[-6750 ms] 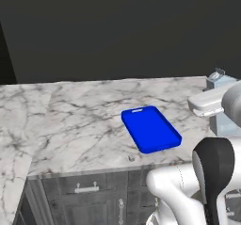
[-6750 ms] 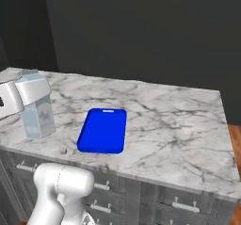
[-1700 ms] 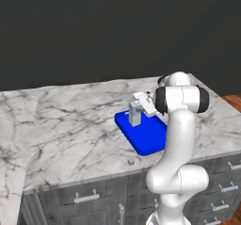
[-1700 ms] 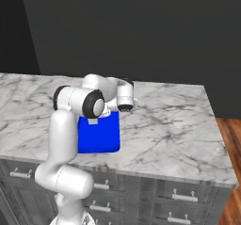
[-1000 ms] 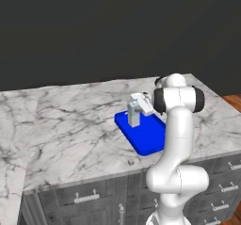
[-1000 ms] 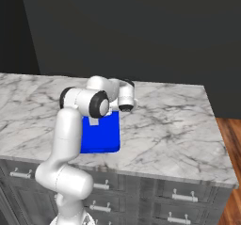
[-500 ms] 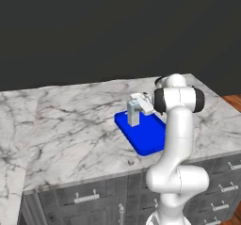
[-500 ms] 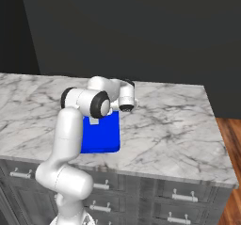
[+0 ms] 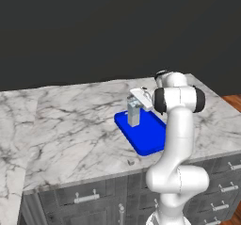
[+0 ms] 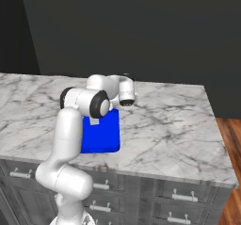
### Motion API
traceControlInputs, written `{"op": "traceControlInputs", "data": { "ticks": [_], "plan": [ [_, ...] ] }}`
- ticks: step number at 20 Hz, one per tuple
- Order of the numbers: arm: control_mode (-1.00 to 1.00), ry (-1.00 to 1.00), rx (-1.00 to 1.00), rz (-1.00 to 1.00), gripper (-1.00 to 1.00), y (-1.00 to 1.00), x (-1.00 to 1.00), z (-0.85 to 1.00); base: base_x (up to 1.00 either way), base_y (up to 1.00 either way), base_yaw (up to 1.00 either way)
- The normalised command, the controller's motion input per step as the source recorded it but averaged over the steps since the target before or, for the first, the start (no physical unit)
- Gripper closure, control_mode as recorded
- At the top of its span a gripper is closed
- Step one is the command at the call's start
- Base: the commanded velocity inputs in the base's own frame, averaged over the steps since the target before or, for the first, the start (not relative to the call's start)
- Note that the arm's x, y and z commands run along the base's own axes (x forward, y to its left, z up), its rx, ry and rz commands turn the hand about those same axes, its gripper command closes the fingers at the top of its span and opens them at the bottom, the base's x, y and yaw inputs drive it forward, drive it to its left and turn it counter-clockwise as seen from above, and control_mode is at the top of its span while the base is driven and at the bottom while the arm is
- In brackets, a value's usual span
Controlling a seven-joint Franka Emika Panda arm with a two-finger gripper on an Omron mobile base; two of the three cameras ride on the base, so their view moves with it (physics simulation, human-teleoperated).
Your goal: Take out the milk from the fridge and place it on the tray on the counter. Then take the sugar cube near the tray and place it in the tray.
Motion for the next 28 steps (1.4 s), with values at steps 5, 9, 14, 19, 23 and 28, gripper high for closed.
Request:
{"op": "traceControlInputs", "data": {
  "ticks": [5,9,14,19,23,28],
  "plan": [
    [-1.0,-0.08,0.0,0.06,-1.0,0.0,0.0,0.47,0.0,0.0,0.0],
    [-1.0,-0.13,0.0,0.09,-1.0,0.0,-0.11,0.57,0.0,0.0,0.0],
    [-1.0,-0.12,0.0,0.1,-1.0,0.0,-0.24,0.61,0.0,0.0,0.0],
    [-1.0,-0.08,-0.21,0.12,-1.0,0.36,-0.77,0.49,0.0,0.0,0.0],
    [-1.0,-0.19,-0.39,0.06,-1.0,0.39,-1.0,0.2,0.0,0.0,0.0],
    [-1.0,-0.37,-0.41,0.0,-1.0,0.52,-1.0,0.07,0.0,0.0,0.0]
  ]
}}
